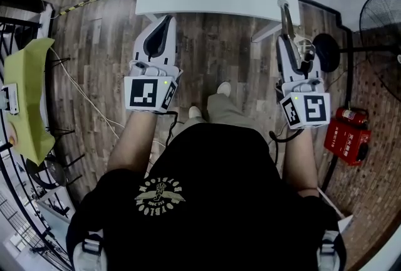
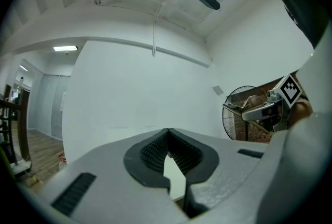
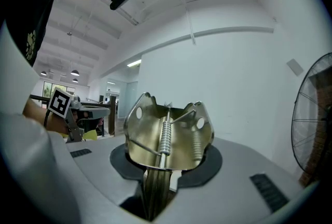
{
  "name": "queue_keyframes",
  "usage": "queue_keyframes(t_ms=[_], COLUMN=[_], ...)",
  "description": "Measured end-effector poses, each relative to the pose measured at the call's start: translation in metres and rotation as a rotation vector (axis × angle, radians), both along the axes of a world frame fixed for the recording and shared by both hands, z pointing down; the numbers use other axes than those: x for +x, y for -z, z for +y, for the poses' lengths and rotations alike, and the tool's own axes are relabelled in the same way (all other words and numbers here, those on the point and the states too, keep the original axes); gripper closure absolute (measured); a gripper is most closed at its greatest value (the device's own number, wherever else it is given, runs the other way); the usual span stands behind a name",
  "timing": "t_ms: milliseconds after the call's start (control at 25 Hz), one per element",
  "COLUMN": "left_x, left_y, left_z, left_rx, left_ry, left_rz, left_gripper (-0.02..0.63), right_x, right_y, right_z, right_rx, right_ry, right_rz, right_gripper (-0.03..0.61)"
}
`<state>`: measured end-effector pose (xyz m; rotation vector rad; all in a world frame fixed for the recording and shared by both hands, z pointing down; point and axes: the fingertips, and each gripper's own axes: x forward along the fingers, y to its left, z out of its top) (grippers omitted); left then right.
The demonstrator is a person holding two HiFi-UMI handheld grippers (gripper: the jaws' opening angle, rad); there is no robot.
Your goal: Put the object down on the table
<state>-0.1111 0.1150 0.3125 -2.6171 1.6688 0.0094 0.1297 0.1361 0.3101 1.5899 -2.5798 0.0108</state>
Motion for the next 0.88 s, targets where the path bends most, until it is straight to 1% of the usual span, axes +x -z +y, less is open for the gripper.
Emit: queue_keyframes(t_ms=[120,320,640,760,880], left_x=[0.009,0.025,0.048,0.053,0.055], left_y=[-0.003,0.001,0.006,0.008,0.009], left_z=[-0.015,-0.039,-0.069,-0.07,-0.072], left_rx=[-0.009,0.002,0.011,0.013,0.006], left_ry=[0.001,0.003,0.042,0.069,0.093], left_rz=[-0.005,-0.023,-0.041,-0.034,-0.011], left_gripper=[0.607,0.607,0.607,0.607,0.607], right_x=[0.006,0.022,0.048,0.052,0.052], right_y=[-0.003,-0.005,-0.004,-0.003,-0.001], right_z=[-0.015,-0.039,-0.077,-0.085,-0.09], right_rx=[-0.004,-0.004,0.001,0.002,-0.003], right_ry=[0.008,0.023,0.062,0.095,0.123], right_rz=[-0.006,-0.021,-0.042,-0.041,-0.039], right_gripper=[0.469,0.469,0.469,0.469,0.469])
